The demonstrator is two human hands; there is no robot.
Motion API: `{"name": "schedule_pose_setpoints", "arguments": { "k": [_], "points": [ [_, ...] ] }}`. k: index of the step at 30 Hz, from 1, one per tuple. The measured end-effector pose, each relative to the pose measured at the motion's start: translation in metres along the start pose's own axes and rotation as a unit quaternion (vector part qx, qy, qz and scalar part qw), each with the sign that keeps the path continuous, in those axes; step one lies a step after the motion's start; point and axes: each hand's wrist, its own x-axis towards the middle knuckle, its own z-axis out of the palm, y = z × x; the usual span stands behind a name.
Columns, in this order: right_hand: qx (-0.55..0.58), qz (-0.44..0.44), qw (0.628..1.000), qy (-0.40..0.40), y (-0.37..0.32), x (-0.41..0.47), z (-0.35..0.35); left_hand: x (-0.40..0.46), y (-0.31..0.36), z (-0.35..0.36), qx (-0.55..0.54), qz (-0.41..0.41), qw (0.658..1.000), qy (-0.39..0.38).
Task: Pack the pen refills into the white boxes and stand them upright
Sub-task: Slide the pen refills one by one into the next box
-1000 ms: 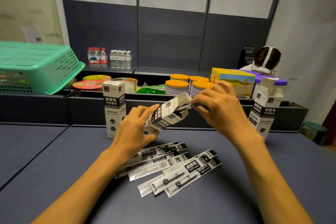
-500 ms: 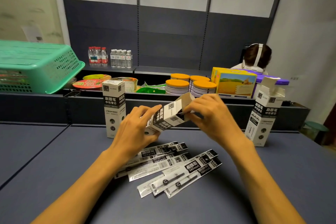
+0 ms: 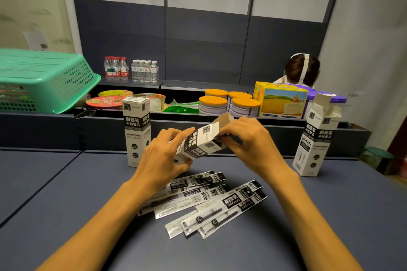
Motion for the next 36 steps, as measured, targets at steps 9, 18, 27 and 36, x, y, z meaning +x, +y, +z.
{"name": "schedule_pose_setpoints", "arguments": {
  "k": [9,18,27,36],
  "points": [
    [-0.01,0.044,0.998,0.038,0.014,-0.003,-0.014,0.001,-0.001,-0.001,-0.003,-0.006,1.0,0.001],
    [0.011,-0.003,1.0,0.004,-0.004,0.0,0.002,0.0,0.003,-0.002,-0.004,0.007,1.0,0.006],
    [0.022,0.009,1.0,0.001,-0.006,-0.003,0.006,0.001,0.006,-0.003,0.001,0.01,1.0,0.007],
    [0.116,0.054,0.992,0.006,-0.003,-0.004,-0.006,0.001,0.003,-0.003,-0.002,0.0,1.0,0.007]
  ]
}}
